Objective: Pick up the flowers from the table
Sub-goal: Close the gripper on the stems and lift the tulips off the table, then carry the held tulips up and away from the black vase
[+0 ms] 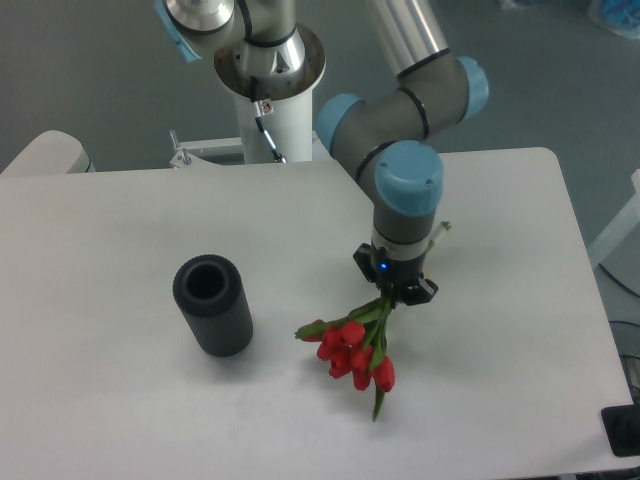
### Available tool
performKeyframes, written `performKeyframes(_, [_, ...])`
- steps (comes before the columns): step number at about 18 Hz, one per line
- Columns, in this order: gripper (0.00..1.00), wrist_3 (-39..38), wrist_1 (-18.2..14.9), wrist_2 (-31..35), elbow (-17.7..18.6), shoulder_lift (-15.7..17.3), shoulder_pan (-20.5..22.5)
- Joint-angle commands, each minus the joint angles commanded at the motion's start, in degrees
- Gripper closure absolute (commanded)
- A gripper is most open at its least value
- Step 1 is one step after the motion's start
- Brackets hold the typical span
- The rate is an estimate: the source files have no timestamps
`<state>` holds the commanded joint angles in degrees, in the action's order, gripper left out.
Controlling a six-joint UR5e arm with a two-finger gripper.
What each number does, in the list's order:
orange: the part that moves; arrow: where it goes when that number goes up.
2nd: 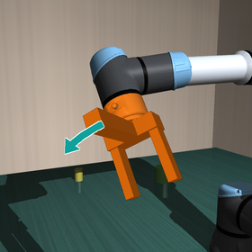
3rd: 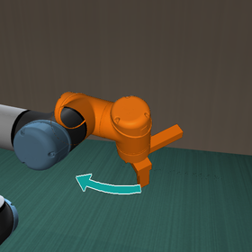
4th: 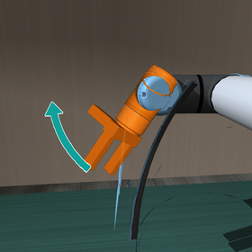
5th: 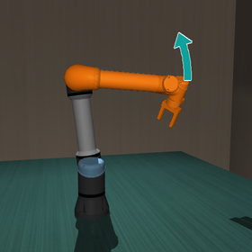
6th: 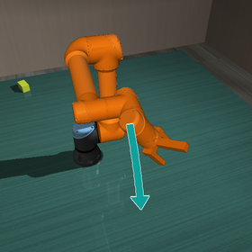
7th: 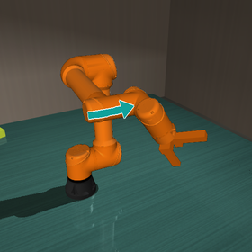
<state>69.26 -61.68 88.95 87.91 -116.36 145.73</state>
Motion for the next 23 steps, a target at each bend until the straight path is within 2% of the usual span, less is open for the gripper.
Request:
performKeyframes(4, [1.00, 0.0, -5.8, 0.2, -8.5, -4.4, -1.6])
performKeyframes(6, [1.00, 2.0, -7.4, 1.7, -10.9, -5.7, -2.0])
performKeyframes(9, [1.00, 7.4, -8.5, 2.1, -12.4, -6.3, -2.0])
performKeyframes(15, [1.00, 7.7, -9.5, 3.2, -14.8, -7.7, -2.0])
performKeyframes(20, [1.00, 9.7, -13.5, 3.3, -18.7, -8.9, -2.0])
performKeyframes(23, [1.00, 9.6, -14.2, 3.4, -19.6, -9.3, -2.1])
